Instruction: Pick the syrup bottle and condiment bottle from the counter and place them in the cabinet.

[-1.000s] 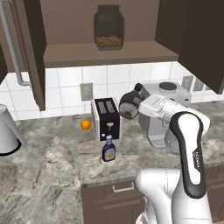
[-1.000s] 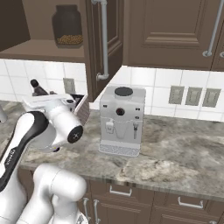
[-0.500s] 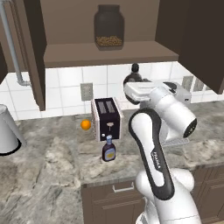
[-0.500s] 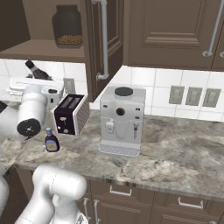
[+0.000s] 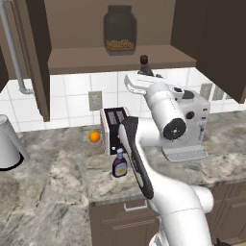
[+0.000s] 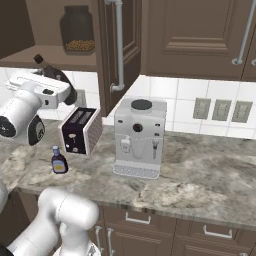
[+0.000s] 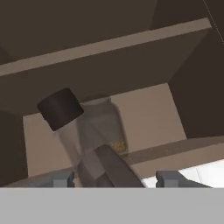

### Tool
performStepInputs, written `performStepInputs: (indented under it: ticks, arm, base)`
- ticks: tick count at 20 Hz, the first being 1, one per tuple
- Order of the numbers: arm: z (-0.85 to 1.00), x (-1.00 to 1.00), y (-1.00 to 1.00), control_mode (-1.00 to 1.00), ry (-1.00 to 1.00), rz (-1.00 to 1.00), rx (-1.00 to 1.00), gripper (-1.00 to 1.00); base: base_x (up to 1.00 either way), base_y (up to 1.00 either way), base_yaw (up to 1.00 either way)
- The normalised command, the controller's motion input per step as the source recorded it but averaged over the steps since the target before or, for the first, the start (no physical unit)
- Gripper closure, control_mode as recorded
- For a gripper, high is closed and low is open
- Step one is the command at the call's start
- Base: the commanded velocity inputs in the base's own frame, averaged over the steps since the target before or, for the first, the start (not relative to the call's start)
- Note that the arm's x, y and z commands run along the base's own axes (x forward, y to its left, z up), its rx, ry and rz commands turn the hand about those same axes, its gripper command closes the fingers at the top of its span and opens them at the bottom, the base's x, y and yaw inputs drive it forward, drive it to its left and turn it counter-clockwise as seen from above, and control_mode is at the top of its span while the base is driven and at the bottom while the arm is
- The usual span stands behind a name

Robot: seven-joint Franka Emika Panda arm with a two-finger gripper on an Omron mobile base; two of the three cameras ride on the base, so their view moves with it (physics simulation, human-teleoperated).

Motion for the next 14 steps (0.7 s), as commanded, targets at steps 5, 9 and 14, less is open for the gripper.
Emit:
performStepInputs:
  ticks: [5,9,14]
  arm:
    - [0.50,0.01,-0.15,-1.00,0.05,-0.07,0.07,1.00]
    - [0.75,0.00,-0.45,-1.00,0.14,-0.13,0.10,1.00]
    - [0.36,0.08,-0.38,-1.00,0.15,-0.04,0.05,1.00]
  base:
    - [0.00,0.00,0.00]
    - [0.00,0.00,0.00]
    - [0.00,0.00,0.00]
